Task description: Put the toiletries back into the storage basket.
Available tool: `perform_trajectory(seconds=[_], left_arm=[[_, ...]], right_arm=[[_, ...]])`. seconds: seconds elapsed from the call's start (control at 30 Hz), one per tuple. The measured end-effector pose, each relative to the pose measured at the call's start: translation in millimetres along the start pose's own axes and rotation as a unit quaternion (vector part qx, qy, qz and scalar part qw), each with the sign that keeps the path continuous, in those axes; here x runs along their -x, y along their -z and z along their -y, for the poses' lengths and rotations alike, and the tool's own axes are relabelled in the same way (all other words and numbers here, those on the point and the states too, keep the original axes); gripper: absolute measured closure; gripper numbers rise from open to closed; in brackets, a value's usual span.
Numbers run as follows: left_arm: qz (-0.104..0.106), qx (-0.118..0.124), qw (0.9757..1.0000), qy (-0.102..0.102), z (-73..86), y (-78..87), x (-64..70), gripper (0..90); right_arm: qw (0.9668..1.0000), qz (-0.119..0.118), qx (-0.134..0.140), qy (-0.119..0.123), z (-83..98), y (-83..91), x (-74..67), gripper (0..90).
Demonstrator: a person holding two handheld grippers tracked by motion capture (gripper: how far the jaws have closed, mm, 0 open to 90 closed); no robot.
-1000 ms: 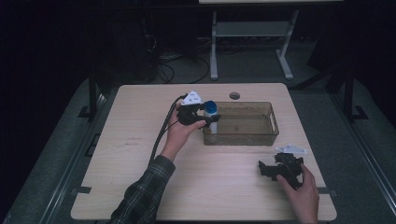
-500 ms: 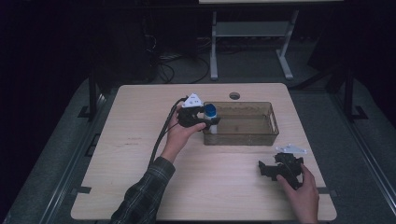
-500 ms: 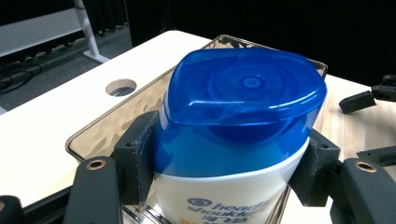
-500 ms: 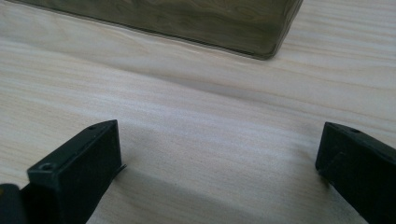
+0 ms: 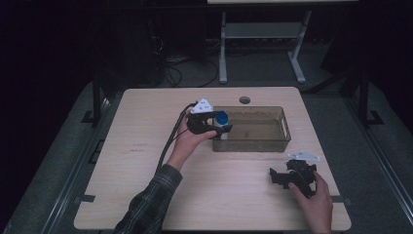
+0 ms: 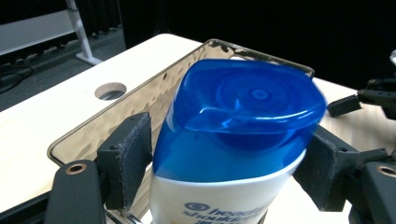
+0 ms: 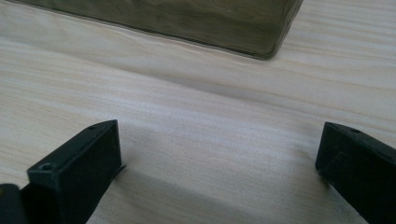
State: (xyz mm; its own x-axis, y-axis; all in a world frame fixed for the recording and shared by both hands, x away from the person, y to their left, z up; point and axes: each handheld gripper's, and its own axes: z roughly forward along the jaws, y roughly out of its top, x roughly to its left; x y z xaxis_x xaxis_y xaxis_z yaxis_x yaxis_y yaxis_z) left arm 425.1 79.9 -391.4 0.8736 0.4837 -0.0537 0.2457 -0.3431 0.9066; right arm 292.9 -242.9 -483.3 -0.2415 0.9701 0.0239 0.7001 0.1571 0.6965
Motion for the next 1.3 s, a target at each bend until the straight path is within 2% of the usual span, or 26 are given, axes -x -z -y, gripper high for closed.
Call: perform_trajectory(seconds=[0.27,0.43,0.97,1.3], left_arm=[[0.0,0.011,0.9999,0.006,1.6,8.8,0.3,25.1],[-0.003,0.009,0.9999,0.005,4.9,14.9,0.8,25.2],[-0.024,0.006,0.9997,0.001,20.9,55.2,3.7,25.7],[-0.039,-0.013,0.9991,0.008,37.2,82.0,7.5,25.6]], right_arm=[[1.0,0.0,0.0,0.0,0.0,0.0,0.0,0.0],[1.0,0.0,0.0,0.0,0.0,0.0,0.0,0.0],[1.0,0.0,0.0,0.001,0.1,0.0,0.0,0.0],[1.0,0.0,0.0,0.001,0.0,0.1,0.0,0.0]])
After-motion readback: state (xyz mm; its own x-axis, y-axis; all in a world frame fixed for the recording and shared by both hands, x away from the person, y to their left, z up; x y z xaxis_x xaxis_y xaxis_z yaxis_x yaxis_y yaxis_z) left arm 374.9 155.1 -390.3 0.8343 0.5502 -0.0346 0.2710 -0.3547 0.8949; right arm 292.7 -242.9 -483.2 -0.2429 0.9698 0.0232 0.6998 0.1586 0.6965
